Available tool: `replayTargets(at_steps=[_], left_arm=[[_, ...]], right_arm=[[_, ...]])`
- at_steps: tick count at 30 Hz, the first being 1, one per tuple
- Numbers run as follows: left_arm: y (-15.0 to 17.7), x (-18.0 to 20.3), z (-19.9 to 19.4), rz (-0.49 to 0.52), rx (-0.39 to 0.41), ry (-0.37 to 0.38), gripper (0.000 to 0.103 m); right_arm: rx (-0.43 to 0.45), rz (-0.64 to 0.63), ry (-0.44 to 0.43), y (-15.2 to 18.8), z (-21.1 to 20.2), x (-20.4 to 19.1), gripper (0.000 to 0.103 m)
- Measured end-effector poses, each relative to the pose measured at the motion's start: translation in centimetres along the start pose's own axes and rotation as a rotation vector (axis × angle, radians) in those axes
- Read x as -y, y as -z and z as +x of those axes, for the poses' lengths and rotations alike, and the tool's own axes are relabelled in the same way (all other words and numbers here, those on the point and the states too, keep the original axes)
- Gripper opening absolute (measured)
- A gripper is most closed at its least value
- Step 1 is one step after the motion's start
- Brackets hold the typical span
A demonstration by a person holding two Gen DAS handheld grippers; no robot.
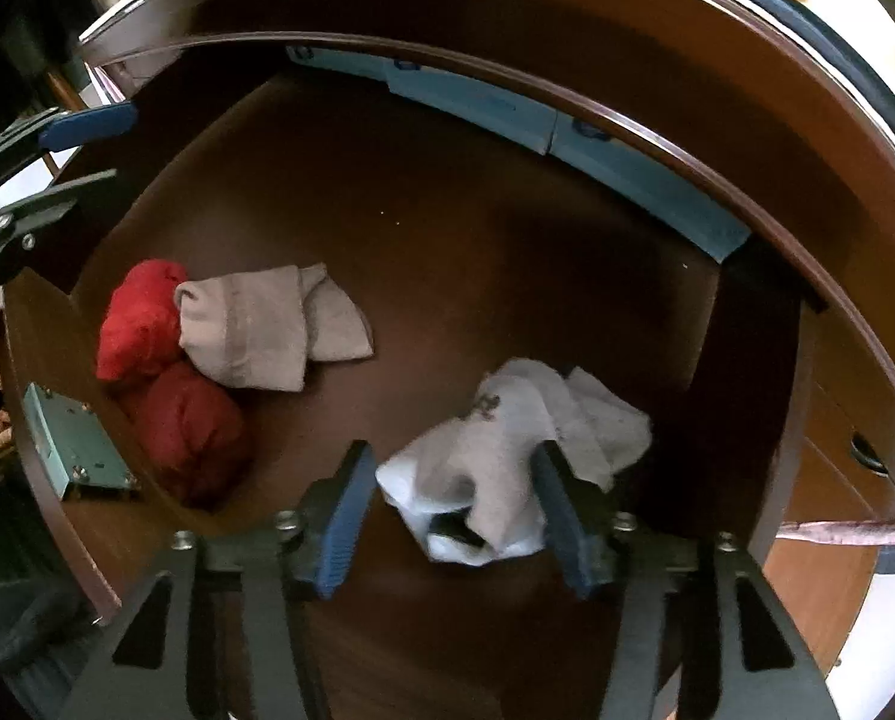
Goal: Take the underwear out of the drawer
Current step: 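Lower both open tools down into the open drawer, then grasp the white sock with the right tool from the drawer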
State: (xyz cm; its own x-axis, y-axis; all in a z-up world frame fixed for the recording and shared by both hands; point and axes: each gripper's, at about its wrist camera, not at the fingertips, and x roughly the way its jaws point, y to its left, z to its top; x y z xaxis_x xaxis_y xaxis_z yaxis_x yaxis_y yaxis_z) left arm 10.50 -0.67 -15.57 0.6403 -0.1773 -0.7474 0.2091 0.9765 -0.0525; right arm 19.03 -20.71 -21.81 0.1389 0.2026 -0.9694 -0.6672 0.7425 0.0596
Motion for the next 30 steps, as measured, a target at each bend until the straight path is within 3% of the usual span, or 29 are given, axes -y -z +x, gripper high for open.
replayTargets(at_steps=[6, 11, 17, 25, 30], left_arm=[[-0.7, 2.2, 0.7, 0.113, -0.063, -0.026, 0.089], [-1.6, 3.7, 2.0, 0.189, -0.128, -0.001, 0.089], [-2.3, 4.7, 4.0, 0.215, -0.231, 0.110, 0.089], [-1.8, 5.6, 7.1, 0.220, -0.385, 0.155, 0.087], [-1.5, 6.9, 8.0, 0.273, -0.429, 0.122, 0.085]], right_arm=[[-0.004, -0.005, 0.010, -0.1, 0.3, -0.1, 0.053], [-0.027, 0.013, 0.013, -0.7, 0.9, 0.0, 0.053], [-0.025, 0.010, 0.006, -1.1, 1.2, 0.2, 0.052], [-0.028, 0.016, 0.008, -1.2, 1.3, 0.2, 0.049], [-0.020, 0.020, 0.002, -1.1, 1.3, 0.2, 0.049]])
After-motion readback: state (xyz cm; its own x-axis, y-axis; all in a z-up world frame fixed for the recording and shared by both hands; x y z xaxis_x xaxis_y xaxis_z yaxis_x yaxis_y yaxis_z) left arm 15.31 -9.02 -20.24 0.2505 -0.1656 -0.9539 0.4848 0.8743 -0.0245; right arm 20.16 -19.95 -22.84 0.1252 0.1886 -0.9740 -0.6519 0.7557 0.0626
